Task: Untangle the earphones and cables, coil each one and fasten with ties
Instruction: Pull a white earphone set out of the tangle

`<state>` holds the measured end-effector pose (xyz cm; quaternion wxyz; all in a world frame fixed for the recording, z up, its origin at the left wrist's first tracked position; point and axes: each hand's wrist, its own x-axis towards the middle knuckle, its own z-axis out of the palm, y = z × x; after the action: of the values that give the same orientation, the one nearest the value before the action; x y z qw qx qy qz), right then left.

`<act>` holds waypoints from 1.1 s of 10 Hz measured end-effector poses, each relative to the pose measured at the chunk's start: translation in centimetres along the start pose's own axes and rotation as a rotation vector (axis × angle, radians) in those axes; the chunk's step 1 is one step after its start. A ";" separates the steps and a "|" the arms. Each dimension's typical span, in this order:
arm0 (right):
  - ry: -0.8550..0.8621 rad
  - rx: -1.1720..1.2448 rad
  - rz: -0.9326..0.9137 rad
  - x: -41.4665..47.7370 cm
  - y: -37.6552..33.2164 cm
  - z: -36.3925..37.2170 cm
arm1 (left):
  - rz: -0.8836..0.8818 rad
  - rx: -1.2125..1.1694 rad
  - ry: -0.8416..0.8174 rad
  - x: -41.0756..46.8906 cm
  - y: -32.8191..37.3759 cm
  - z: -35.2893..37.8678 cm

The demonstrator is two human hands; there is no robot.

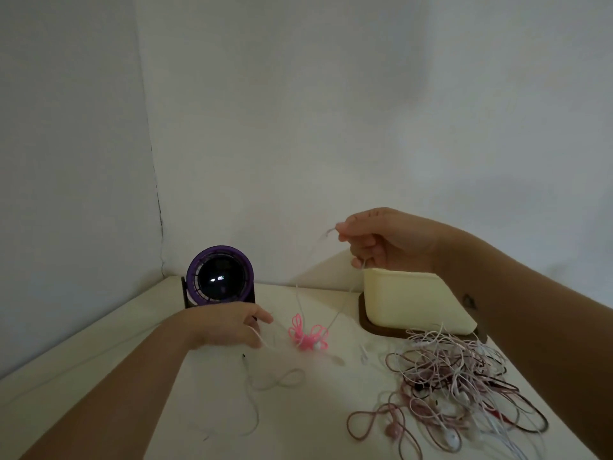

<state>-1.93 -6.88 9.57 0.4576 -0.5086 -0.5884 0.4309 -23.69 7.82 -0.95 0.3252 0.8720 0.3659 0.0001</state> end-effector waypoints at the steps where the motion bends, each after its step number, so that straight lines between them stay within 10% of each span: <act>1: 0.090 -0.056 -0.064 1.0 -0.3 0.2 | 0.046 -0.027 -0.100 -0.9 0.2 -0.4; 2: 0.114 -0.100 -0.083 1.4 0.0 0.5 | 0.128 -0.150 -0.190 -2.1 1.0 -0.8; 4: 0.057 -0.127 -0.016 0.7 2.5 1.5 | 0.209 -0.331 0.146 0.6 2.6 0.7; 11: -0.157 -0.119 0.224 -2.6 2.5 1.0 | 0.308 0.535 0.386 13.6 -1.5 10.8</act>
<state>-2.23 -9.25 6.67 0.3284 -0.5622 -0.5863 0.4820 -12.14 11.21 -13.55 0.0068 0.9550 0.2719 0.1180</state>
